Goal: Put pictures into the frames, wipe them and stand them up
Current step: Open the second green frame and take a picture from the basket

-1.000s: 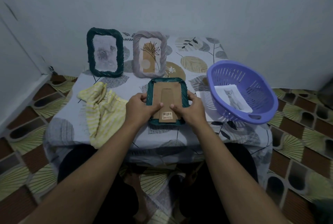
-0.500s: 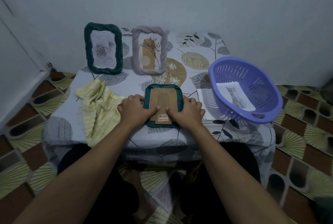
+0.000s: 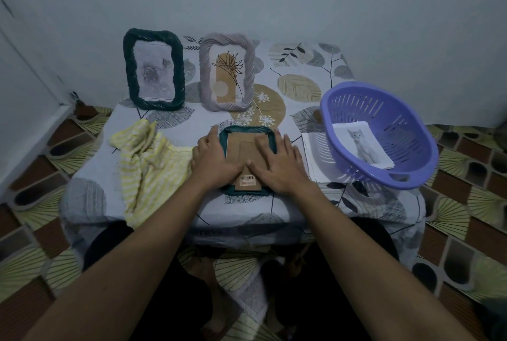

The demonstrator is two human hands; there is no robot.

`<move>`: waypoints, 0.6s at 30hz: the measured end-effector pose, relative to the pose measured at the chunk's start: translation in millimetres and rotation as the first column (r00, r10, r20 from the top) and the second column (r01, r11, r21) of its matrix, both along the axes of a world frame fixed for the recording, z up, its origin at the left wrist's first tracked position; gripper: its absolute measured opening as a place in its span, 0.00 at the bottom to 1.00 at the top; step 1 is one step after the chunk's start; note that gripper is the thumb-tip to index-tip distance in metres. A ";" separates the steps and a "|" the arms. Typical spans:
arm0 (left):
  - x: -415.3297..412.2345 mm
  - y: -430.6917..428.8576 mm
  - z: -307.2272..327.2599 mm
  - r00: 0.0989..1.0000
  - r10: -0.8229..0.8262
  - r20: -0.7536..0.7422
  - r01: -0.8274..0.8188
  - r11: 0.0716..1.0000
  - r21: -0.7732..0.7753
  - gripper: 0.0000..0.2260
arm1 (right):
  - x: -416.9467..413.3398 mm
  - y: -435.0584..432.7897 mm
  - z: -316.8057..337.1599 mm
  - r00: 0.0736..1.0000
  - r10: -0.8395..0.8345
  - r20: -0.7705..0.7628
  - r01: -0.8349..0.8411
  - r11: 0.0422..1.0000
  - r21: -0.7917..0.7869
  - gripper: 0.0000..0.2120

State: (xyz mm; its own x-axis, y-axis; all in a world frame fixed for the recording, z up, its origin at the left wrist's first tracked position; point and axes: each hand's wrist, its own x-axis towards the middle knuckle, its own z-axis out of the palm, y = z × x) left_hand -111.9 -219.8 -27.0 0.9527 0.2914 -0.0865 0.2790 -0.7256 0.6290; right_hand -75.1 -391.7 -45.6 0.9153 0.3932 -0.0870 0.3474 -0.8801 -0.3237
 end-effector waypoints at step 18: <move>64.9 28.3 -16.2 0.982 -0.048 0.184 0.033 0.996 0.087 0.14 | 14.1 -6.8 -5.1 0.999 0.043 0.004 -0.043 0.998 -0.053 0.33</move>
State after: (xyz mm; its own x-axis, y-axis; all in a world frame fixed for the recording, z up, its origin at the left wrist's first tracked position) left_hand -47.0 -191.4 -43.2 0.9610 0.2510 0.1158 0.1325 -0.7860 0.6039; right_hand -61.0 -398.5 -50.7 0.8982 0.4270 -0.1042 0.3864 -0.8802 -0.2757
